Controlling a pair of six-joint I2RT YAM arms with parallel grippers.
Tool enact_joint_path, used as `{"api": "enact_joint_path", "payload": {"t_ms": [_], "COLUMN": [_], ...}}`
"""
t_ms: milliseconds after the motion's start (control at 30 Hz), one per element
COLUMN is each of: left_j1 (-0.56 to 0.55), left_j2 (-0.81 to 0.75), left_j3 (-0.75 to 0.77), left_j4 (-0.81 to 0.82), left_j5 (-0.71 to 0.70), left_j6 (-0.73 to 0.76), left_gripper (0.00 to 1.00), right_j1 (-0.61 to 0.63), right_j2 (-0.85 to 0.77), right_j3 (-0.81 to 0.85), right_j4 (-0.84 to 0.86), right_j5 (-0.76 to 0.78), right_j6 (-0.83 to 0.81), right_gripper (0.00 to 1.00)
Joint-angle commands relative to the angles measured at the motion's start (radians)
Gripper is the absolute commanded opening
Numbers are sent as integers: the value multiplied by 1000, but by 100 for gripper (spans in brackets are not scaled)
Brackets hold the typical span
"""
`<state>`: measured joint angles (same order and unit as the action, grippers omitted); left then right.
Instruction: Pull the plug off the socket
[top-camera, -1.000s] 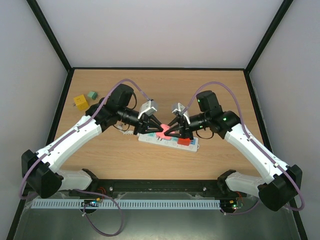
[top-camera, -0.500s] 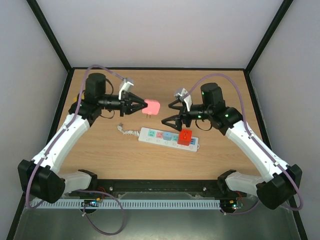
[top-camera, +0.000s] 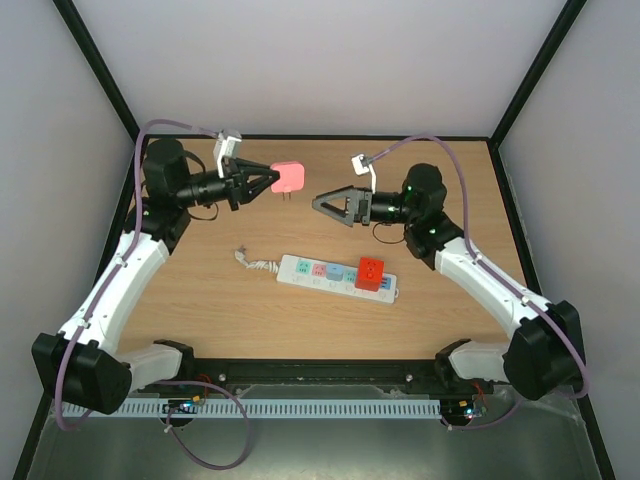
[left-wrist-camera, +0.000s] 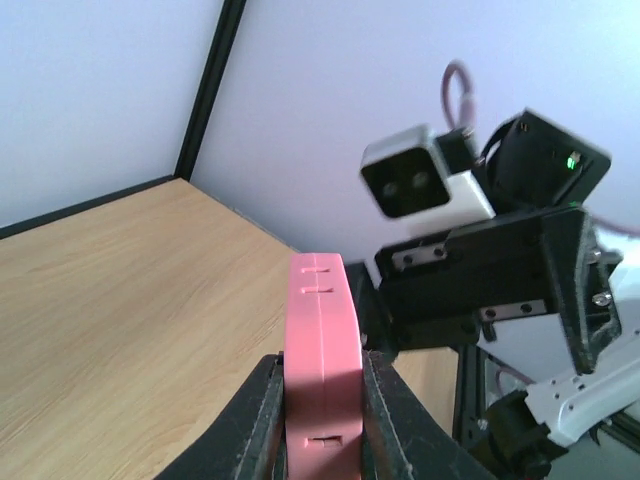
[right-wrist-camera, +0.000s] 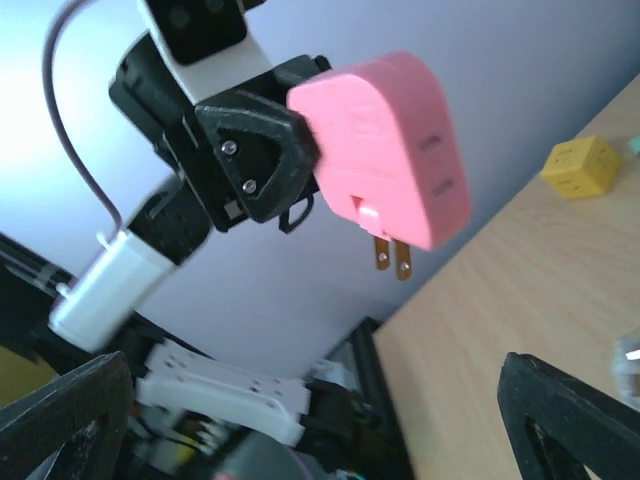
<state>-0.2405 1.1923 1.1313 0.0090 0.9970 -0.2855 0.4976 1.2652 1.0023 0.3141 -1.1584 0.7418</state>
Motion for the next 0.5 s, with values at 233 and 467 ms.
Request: {"api": "enact_joint_path", "payload": {"t_ms": [233, 467], "left_j1": [-2, -12], "left_j2": [16, 4], "left_j3": [-29, -63], "left_j4": [253, 300], "left_j5": [-14, -16], "left_j6": [-214, -241], "left_gripper": [2, 2], "right_j1": [65, 95], "right_j2": [36, 58], "right_j3": [-61, -52], "right_j4": [599, 608], "right_j5": [59, 66], "right_j6": [743, 763], "right_gripper": [98, 98]}}
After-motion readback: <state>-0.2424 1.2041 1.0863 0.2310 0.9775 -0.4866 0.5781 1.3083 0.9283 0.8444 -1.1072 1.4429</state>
